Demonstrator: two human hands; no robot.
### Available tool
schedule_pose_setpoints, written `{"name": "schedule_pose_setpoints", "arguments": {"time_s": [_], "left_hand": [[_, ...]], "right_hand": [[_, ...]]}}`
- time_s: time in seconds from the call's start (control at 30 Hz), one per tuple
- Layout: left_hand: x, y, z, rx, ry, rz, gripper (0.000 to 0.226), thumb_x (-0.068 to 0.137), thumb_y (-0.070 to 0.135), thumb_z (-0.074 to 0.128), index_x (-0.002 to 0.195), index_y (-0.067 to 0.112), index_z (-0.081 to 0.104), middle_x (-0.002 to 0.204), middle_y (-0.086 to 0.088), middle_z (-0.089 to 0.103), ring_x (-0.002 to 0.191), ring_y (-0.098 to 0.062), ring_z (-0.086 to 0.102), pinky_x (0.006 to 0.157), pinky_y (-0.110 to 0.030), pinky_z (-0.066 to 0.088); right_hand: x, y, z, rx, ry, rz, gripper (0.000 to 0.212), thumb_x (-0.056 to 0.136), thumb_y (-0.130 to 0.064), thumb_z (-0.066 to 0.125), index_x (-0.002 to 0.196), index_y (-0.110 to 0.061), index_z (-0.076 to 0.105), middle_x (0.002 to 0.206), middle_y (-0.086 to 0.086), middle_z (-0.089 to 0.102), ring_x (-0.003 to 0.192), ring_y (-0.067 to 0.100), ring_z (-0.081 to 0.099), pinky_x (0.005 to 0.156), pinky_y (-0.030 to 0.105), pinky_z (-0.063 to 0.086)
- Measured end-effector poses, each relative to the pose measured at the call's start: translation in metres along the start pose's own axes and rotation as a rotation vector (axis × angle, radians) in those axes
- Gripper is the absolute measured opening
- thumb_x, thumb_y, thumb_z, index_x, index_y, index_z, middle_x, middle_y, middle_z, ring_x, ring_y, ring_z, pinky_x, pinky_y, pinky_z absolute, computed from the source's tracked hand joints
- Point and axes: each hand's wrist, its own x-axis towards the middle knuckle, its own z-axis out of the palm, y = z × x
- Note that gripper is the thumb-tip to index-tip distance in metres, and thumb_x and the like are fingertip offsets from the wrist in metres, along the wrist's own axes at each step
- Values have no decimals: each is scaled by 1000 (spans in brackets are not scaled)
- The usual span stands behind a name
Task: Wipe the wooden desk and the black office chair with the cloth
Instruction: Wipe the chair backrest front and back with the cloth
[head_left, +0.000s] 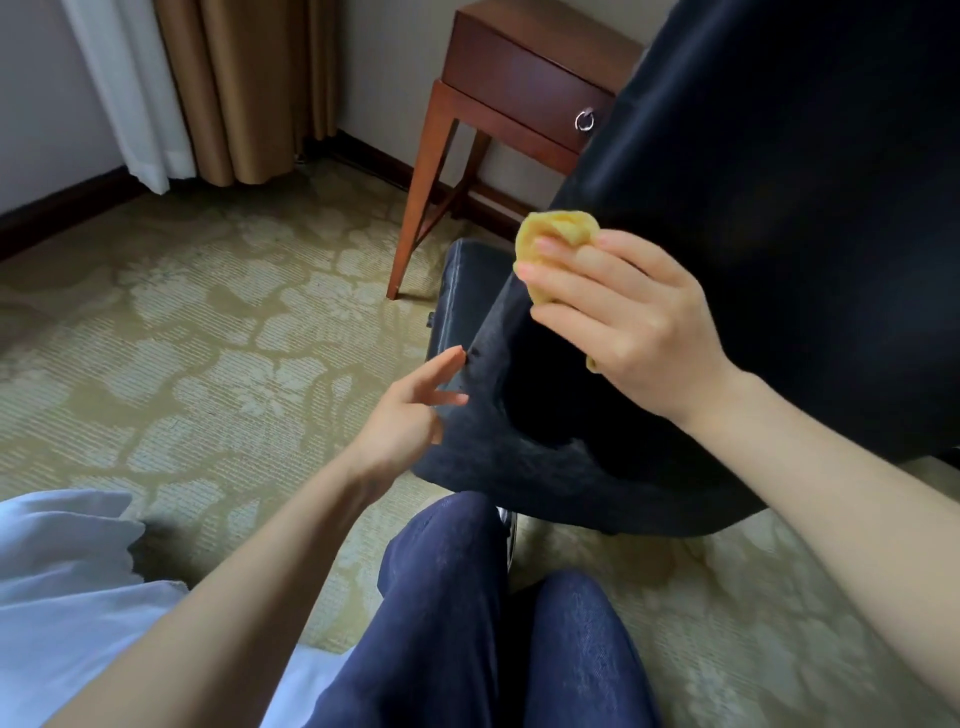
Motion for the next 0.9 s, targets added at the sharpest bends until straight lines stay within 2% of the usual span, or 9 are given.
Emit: {"name": "schedule_pose_setpoints", "arguments": {"time_s": [0.17,0.27,0.37,0.5,0.6,0.7,0.8,0.87,0.9], "left_hand": [[4,2,-3,-86,85,-42,78,73,-28,26,133,15,50,127,0,59,111,-13,56,59,-9,46],[11,1,-2,-117,234,-95,66,79,-24,26,120,19,56,120,1,60,99,-9,58,53,-9,46],[15,-8,-7,-88,328,-126,61,82,-21,27,122,14,57,120,-1,60,105,-13,57,68,-11,46],[15,-16,-16,-32,353,-149,59,82,-19,30,126,10,57,123,-4,59,115,-17,54,87,-21,44],[19,-15,-12,-19,333,-159,61,80,-19,30,127,11,56,126,-2,59,119,-17,52,76,-14,46],[23,-9,-3,-20,274,-138,60,79,-18,36,126,14,55,122,5,56,121,-13,49,70,-6,44],[25,-4,9,6,173,-103,69,76,-17,42,134,21,49,127,11,49,126,-6,41,89,-13,40],[27,-3,15,21,115,-68,73,73,-13,46,137,20,47,133,9,50,130,-7,40,104,-24,35],[28,-3,16,28,91,-54,74,68,-7,49,137,20,47,135,7,50,130,-7,41,108,-26,33]], "right_hand": [[9,-27,31,25,46,172,20,90,0,62,79,-9,75,106,7,72,105,20,66,101,31,40],[0,-50,59,155,-77,205,16,87,3,59,86,-1,74,103,13,72,104,24,66,103,32,42],[-20,-79,87,140,-215,131,19,90,3,55,86,0,73,100,14,71,102,23,66,99,35,47],[-39,-106,111,161,-220,143,23,92,2,51,87,0,74,105,12,71,107,22,64,105,34,41],[-57,-121,120,206,-318,77,38,98,0,36,97,-2,73,113,10,69,116,22,60,112,35,31],[-80,-132,124,345,-485,101,44,99,-5,28,103,-3,72,113,7,69,114,19,60,109,33,36],[-116,-131,112,542,-682,191,36,82,-18,44,101,-14,74,109,-2,70,104,14,65,93,24,49],[-132,-120,95,529,-692,158,34,88,-16,44,105,-11,73,112,0,69,107,15,64,106,16,33],[-136,-111,87,501,-673,109,35,95,-12,39,107,-5,71,115,4,68,110,18,63,112,20,24]]}}
